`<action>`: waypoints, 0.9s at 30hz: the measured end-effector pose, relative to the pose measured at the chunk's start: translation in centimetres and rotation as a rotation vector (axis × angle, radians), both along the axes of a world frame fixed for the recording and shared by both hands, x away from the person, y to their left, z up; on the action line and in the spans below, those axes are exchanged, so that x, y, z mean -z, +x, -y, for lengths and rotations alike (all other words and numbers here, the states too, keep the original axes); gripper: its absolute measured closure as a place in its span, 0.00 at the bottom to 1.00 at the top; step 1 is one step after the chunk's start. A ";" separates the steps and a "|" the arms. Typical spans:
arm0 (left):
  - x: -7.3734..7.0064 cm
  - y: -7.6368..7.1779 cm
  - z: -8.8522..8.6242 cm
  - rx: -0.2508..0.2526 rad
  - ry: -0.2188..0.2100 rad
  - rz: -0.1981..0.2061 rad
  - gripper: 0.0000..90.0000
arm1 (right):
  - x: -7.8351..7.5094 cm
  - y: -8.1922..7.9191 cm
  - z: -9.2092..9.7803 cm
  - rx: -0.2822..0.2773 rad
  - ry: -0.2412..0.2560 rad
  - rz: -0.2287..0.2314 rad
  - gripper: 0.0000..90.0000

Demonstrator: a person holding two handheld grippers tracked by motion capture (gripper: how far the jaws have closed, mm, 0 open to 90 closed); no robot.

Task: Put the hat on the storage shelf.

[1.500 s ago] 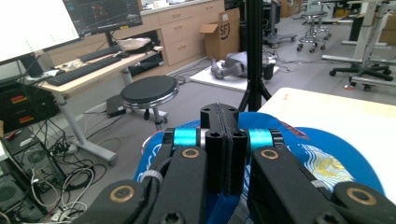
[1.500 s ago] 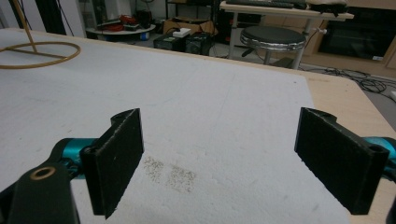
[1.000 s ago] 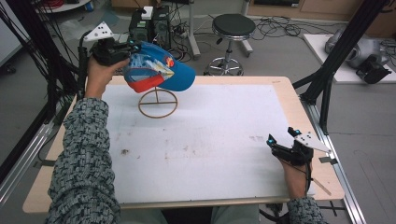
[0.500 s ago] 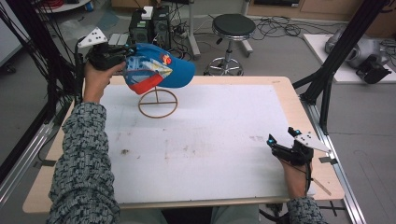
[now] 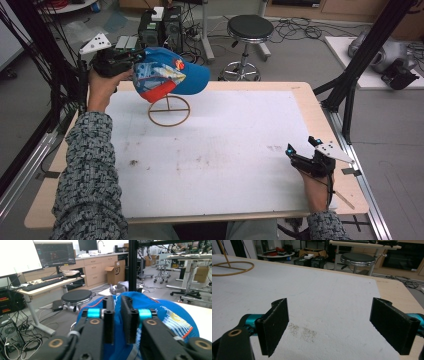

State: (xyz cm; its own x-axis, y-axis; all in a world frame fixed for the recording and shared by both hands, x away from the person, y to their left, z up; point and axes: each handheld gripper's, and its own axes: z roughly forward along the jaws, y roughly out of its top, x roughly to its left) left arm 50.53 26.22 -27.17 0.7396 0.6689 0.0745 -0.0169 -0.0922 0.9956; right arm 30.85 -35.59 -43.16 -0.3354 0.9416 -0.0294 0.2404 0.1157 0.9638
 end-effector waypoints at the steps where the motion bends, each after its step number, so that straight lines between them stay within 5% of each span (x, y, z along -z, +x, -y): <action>1: 0.0 0.0 0.0 0.000 0.000 0.000 0.86 | 0.0 0.0 0.0 -0.002 0.001 0.000 0.16; 15: -0.4 -0.5 -1.0 -0.020 -0.044 0.000 0.68 | 0.0 0.0 -0.1 -0.001 0.002 -0.002 0.16; 27: -0.8 -1.9 -2.0 -0.044 -0.028 0.021 0.66 | 0.0 0.1 -0.2 -0.006 -0.004 0.002 0.16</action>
State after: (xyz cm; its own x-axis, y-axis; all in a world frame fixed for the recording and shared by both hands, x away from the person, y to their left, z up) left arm 48.67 28.24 -26.38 0.7079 0.7028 0.0705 -0.0342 -0.0656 0.9973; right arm 30.94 -35.37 -43.14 -0.3410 0.9394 -0.0339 0.2376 0.1211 0.9638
